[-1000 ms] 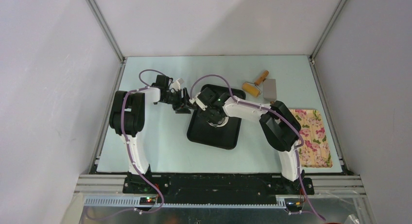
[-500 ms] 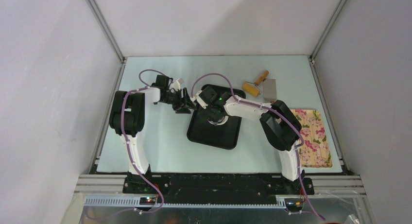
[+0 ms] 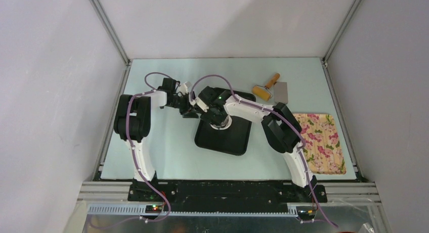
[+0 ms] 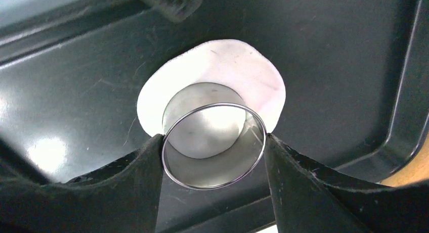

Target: Roll out the dumpling wrappers from the dough

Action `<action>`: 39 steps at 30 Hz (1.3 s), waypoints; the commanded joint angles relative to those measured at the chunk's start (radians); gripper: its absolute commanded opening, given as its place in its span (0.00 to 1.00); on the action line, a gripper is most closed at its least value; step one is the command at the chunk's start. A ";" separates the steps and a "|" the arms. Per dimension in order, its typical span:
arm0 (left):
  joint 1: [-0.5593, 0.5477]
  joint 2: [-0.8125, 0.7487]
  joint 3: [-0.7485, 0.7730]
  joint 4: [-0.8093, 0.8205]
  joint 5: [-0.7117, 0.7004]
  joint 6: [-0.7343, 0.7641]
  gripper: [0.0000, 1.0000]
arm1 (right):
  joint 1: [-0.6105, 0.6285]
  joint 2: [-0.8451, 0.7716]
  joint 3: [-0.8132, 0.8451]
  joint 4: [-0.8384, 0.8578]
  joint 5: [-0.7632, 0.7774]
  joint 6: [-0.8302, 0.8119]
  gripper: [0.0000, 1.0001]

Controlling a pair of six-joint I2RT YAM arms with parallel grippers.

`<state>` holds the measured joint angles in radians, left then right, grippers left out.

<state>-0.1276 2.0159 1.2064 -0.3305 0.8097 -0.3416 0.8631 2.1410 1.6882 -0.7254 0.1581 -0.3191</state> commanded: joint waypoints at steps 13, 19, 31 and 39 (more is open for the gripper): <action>0.017 0.023 0.010 -0.003 -0.065 0.018 0.61 | -0.022 0.008 -0.151 -0.173 -0.068 -0.081 0.12; 0.017 0.020 0.009 -0.004 -0.067 0.019 0.61 | 0.028 0.102 -0.033 -0.210 -0.079 -0.107 0.12; 0.021 0.022 0.010 -0.004 -0.060 0.018 0.61 | 0.029 0.098 -0.064 -0.296 -0.123 -0.159 0.12; 0.021 0.022 0.010 -0.004 -0.058 0.016 0.61 | 0.044 0.212 0.135 -0.386 -0.119 -0.196 0.12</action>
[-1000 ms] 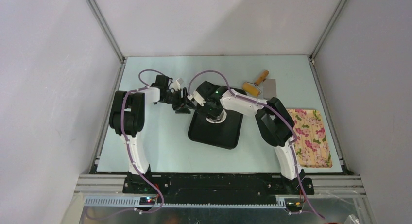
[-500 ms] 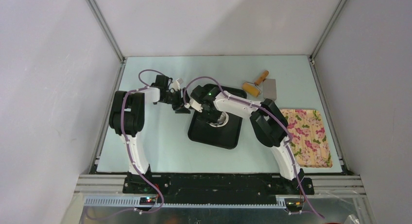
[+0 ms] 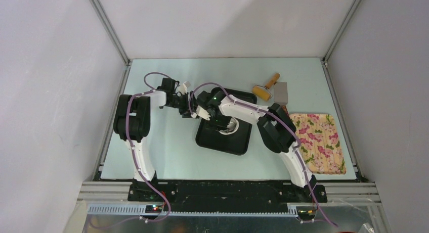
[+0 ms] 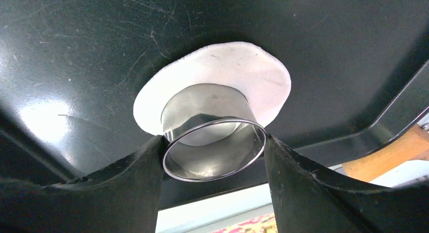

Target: Roll out the dumpling wrappers from the dough

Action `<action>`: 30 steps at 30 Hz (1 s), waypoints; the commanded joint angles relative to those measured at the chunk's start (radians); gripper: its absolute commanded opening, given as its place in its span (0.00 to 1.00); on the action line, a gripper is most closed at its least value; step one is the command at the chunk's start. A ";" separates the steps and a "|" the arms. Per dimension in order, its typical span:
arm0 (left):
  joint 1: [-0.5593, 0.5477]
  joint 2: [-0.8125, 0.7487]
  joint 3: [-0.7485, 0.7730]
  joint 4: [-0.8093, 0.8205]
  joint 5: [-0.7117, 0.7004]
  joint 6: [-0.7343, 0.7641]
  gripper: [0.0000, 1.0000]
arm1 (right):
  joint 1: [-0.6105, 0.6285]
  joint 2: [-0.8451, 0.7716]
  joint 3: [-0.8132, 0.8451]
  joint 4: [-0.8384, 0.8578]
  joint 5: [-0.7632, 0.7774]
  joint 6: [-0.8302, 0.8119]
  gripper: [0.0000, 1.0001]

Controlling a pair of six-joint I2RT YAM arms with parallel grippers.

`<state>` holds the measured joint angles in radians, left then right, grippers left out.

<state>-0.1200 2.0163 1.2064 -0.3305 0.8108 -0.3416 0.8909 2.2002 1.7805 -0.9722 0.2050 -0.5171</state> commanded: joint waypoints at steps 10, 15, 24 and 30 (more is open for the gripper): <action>0.016 0.022 0.009 -0.004 -0.058 0.017 0.61 | -0.007 0.129 0.006 -0.070 -0.066 -0.001 0.12; 0.016 0.022 0.011 -0.004 -0.058 0.016 0.61 | 0.008 0.061 -0.095 -0.023 -0.091 -0.002 0.12; 0.016 0.021 0.009 -0.004 -0.060 0.015 0.61 | -0.025 0.053 -0.073 0.187 -0.085 0.147 0.08; 0.016 0.021 0.008 -0.003 -0.059 0.013 0.61 | -0.060 0.108 -0.015 0.201 0.024 0.217 0.07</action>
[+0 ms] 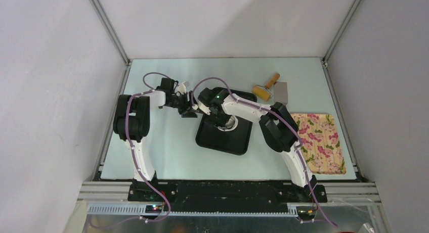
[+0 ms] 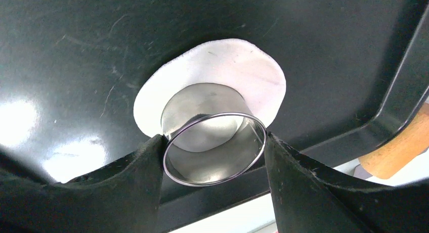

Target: Roll out the dumpling wrappers from the dough

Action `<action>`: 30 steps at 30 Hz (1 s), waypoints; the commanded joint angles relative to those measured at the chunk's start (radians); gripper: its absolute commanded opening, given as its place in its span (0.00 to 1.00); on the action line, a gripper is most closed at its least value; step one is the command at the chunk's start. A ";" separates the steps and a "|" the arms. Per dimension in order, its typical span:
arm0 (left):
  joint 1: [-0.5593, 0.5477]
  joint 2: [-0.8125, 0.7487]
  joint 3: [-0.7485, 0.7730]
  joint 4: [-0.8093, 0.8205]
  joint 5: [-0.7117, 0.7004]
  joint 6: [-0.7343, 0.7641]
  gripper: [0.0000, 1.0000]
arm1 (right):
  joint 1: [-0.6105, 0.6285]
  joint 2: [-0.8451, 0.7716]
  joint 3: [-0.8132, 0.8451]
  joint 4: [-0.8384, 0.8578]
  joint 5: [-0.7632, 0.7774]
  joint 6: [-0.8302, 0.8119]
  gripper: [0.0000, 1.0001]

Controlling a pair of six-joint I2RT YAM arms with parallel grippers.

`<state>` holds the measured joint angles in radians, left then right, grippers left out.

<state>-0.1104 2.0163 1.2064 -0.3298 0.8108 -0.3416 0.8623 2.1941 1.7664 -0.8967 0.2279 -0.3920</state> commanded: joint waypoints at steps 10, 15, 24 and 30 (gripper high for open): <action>0.009 0.024 0.010 -0.004 -0.056 0.013 0.61 | -0.001 0.067 -0.042 -0.003 -0.293 -0.027 0.07; 0.009 0.022 0.009 -0.004 -0.056 0.013 0.61 | -0.010 0.081 -0.013 0.006 -0.269 -0.001 0.07; 0.009 0.021 0.008 -0.004 -0.057 0.014 0.61 | -0.036 0.114 0.045 0.015 -0.063 0.049 0.05; 0.009 0.023 0.010 -0.004 -0.056 0.015 0.61 | 0.054 0.049 -0.099 0.037 -0.238 -0.048 0.05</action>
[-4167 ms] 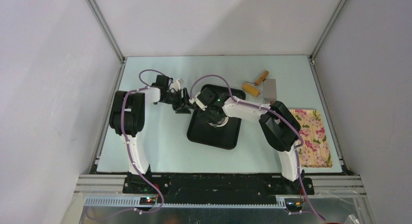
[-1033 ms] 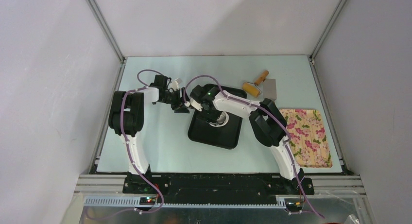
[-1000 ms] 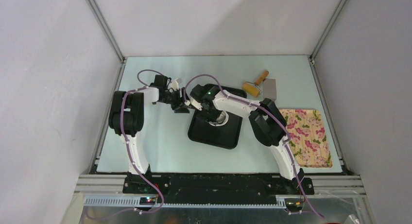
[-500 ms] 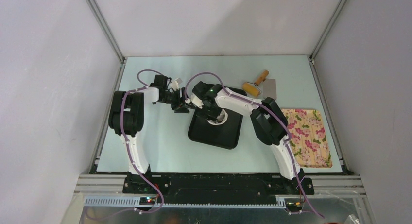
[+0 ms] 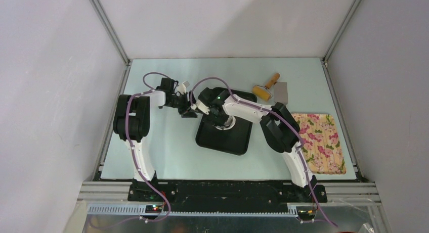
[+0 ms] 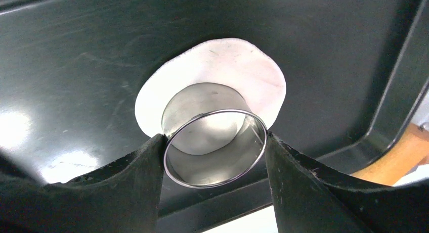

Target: Roll out the dumpling wrappers from the dough

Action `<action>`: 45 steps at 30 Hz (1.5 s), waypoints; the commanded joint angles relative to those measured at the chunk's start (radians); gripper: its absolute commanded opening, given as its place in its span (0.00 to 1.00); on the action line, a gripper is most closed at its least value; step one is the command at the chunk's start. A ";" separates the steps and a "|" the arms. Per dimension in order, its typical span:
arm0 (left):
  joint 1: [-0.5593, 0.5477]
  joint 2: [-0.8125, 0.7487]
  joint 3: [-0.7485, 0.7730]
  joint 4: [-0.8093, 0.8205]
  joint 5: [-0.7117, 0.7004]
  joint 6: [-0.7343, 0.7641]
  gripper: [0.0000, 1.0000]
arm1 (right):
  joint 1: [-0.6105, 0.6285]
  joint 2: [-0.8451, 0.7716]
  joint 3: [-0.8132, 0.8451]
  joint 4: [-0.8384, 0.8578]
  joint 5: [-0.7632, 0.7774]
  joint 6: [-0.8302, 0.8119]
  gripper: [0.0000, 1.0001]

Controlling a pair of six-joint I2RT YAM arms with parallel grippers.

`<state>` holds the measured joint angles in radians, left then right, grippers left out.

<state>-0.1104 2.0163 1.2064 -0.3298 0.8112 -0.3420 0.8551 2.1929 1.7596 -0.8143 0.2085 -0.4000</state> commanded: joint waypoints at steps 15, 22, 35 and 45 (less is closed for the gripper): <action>0.011 0.021 0.008 -0.003 -0.054 0.014 0.61 | -0.073 0.182 0.070 -0.202 -0.024 -0.030 0.06; 0.013 0.022 0.008 -0.004 -0.049 0.014 0.61 | -0.069 0.174 0.064 -0.231 -0.036 -0.039 0.06; 0.013 0.022 0.008 -0.004 -0.054 0.013 0.61 | 0.027 0.205 0.100 -0.411 -0.268 -0.124 0.07; 0.013 0.021 0.008 -0.004 -0.055 0.013 0.62 | 0.012 0.131 0.145 -0.331 -0.250 -0.115 0.47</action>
<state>-0.1089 2.0163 1.2064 -0.3298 0.8116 -0.3420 0.8661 2.3070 1.9579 -1.1332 0.1963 -0.5434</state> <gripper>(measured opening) 0.613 0.696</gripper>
